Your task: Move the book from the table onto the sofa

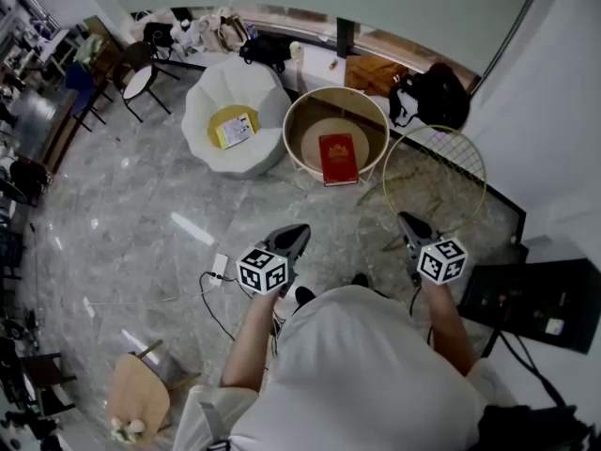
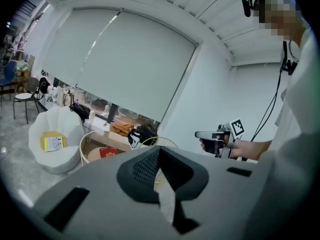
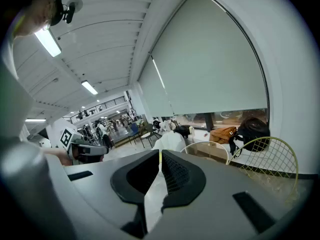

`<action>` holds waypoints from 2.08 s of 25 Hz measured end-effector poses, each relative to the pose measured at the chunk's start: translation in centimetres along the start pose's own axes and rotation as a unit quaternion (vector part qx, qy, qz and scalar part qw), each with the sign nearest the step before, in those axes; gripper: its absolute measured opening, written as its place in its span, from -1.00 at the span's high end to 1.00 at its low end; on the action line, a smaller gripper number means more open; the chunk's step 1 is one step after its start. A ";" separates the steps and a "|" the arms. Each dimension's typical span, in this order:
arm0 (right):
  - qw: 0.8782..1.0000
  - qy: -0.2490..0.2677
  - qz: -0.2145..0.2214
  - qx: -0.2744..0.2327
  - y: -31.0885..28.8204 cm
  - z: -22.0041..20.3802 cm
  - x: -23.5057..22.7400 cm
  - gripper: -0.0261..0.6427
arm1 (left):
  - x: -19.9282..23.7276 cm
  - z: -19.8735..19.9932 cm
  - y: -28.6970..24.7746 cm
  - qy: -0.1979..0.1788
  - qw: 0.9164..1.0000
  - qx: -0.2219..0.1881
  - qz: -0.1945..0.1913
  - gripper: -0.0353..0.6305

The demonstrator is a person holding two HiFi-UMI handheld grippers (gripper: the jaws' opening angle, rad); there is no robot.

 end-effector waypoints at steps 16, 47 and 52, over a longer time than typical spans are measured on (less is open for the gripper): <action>1.000 -0.004 0.006 0.017 -0.1 -0.1 -2.4 0.79 | -0.7 -0.1 -1.7 0.006 1.000 0.002 0.012 0.89; 0.994 -0.004 0.087 0.063 -0.1 -0.9 -11.1 0.78 | -3.1 -2.8 -5.8 0.057 0.993 -0.027 0.097 0.89; 0.994 -0.001 0.080 0.068 -1.2 -1.3 -11.3 0.78 | -1.6 -2.7 -6.6 0.058 0.994 -0.019 0.090 0.89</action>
Point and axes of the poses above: the fingertips, and each gripper's own axes: y backward along the fingers, x to its left, z out of its top, the point moved 10 cm from there along y, backward along the fingers, and after that the axes turned 5 degrees about y, right-handed, at the moved point
